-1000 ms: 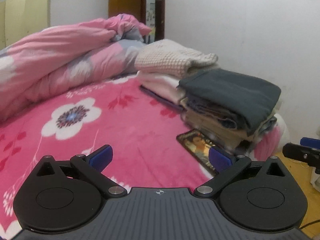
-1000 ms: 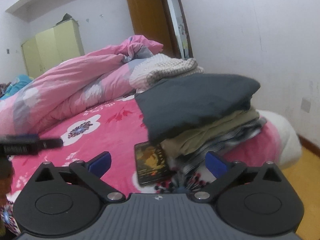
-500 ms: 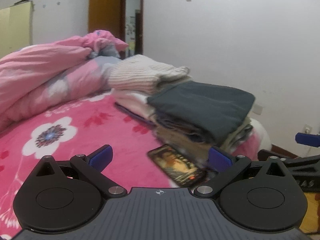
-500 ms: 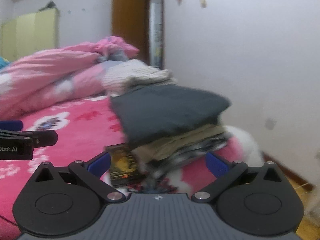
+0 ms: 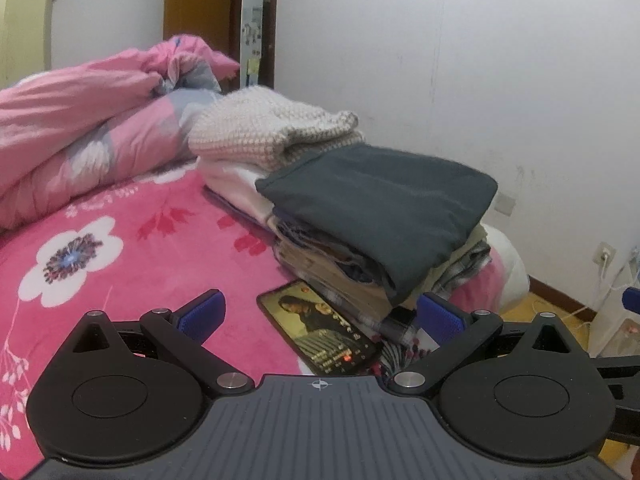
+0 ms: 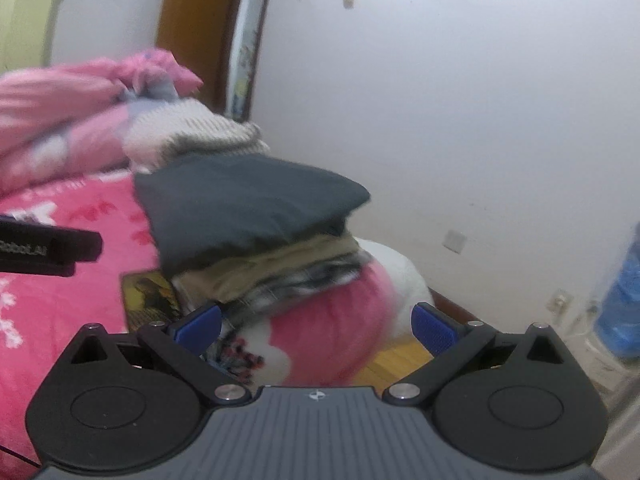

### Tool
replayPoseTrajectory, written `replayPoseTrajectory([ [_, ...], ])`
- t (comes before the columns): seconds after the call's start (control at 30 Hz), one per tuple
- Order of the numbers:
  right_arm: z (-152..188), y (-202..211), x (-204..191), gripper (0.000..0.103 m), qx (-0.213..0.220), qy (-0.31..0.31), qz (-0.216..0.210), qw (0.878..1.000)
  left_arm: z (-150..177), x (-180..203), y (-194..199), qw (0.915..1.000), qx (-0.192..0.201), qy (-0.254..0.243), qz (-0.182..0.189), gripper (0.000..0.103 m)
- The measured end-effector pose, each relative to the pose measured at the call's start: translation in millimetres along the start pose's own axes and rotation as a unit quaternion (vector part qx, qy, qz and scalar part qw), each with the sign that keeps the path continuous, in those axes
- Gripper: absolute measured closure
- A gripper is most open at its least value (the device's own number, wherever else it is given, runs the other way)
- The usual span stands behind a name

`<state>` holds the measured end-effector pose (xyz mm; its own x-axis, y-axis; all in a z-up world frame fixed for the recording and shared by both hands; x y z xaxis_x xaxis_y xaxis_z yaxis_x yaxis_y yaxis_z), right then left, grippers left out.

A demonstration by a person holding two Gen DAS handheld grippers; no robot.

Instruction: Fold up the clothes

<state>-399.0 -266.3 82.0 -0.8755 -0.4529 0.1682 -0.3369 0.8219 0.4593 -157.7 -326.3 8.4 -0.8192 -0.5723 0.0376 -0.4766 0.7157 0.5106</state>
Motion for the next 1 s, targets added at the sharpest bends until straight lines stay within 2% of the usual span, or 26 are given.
replayPoseTrajectory([
  [0.07, -1.3, -0.8, -2.0, 0.000, -0.009, 0.008, 0.005, 1.000, -0.7, 0.4, -0.4, 1.0000, -0.001, -0.001, -0.002, 0.000],
  [0.27, -3.3, -0.6, 4.2, 0.000, -0.020, -0.022, 0.001, 1.000, -0.6, 5.0, 0.5, 0.9997, -0.003, -0.018, -0.014, 0.000],
  [0.83, 0.4, 0.4, 4.4, 0.000, -0.025, -0.037, -0.006, 0.999, 2.7, 3.7, 3.1, 0.9998, -0.006, -0.006, -0.020, 0.000],
  [1.0, 1.3, -0.5, 5.6, 0.000, -0.028, -0.042, -0.004, 0.999, 3.3, 6.8, 1.1, 0.9991, -0.006, -0.017, -0.039, 0.000],
])
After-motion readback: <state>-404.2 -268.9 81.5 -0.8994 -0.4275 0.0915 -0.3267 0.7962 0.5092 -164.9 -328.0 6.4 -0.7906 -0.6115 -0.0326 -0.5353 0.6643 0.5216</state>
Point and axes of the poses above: each gripper's, at about its wrist camera, not at the fingertips, and y roughly against the way its jaws point, x to its right, z to its underside, the point moved 1 cm from there along -y, roughly the way its jaws point, and after that the axes turned 1 degree about x, right-handed, at the moved point
